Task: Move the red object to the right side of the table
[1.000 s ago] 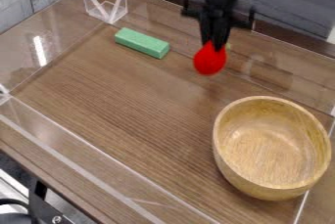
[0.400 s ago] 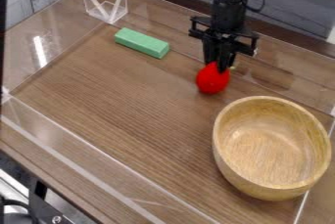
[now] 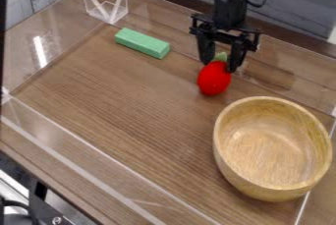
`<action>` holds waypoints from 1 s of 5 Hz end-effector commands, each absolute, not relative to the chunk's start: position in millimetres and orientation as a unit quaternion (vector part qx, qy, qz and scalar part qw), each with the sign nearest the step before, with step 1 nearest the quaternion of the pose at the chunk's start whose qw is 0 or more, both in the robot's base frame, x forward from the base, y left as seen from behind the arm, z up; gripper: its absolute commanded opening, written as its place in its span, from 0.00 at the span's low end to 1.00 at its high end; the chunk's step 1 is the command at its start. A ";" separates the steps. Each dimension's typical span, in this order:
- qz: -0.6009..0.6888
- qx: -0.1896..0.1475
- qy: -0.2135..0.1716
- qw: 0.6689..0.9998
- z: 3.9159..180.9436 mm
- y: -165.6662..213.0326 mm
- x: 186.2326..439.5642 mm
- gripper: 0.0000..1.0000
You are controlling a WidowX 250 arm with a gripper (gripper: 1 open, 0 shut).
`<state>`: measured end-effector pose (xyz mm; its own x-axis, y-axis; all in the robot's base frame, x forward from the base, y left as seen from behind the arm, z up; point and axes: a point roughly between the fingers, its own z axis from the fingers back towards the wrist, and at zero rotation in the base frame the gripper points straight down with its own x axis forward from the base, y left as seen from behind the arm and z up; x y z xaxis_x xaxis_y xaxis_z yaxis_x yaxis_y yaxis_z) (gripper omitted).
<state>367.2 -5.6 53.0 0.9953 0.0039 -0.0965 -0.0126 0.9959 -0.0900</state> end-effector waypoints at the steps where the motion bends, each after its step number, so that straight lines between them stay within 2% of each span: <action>1: 0.008 -0.046 0.019 0.999 66.8 2.3 374.9 0.00; 2: 0.005 -0.048 0.021 0.999 64.1 6.3 374.6 1.00; 3: 0.008 -0.052 0.023 0.998 73.8 4.9 373.7 1.00; 4: 0.010 -0.053 0.023 0.998 81.1 4.1 375.6 0.00; 5: 0.011 -0.056 0.028 0.998 79.6 8.7 370.5 1.00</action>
